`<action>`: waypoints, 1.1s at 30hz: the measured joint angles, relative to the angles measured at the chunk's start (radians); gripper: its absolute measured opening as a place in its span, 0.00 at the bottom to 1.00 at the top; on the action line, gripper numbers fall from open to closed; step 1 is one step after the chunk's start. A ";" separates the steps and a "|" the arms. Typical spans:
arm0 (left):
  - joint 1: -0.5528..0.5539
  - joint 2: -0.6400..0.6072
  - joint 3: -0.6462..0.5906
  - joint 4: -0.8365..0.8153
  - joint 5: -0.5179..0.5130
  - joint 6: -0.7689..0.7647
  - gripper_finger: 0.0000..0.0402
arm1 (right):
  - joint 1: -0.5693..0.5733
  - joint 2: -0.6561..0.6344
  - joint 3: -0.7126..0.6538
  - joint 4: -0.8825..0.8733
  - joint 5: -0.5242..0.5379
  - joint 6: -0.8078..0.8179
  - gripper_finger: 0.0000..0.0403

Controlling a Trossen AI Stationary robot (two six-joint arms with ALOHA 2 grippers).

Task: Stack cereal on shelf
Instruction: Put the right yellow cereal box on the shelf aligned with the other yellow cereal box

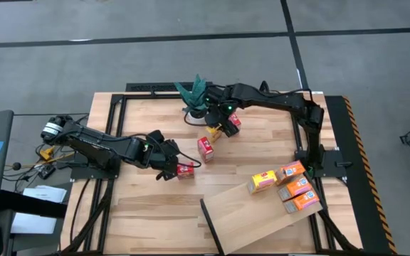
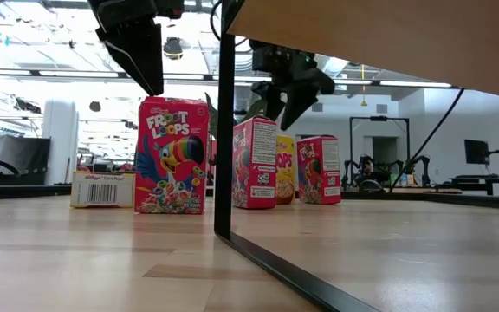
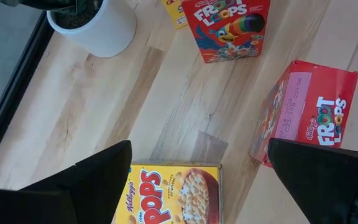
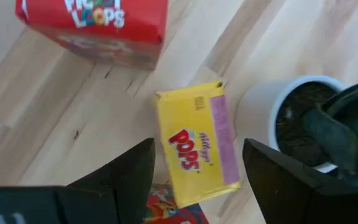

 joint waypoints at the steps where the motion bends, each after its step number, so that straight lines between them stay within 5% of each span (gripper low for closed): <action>1: 0.000 0.000 0.000 0.000 0.000 0.000 0.92 | 0.000 0.001 -0.012 0.008 0.018 -0.001 0.67; 19: -0.001 -0.003 -0.090 0.067 0.045 -0.053 0.92 | -0.004 0.036 -0.032 0.026 0.050 -0.020 0.65; 33: -0.001 -0.002 -0.068 0.081 0.056 -0.003 0.92 | -0.003 0.036 0.008 -0.061 0.073 0.006 0.30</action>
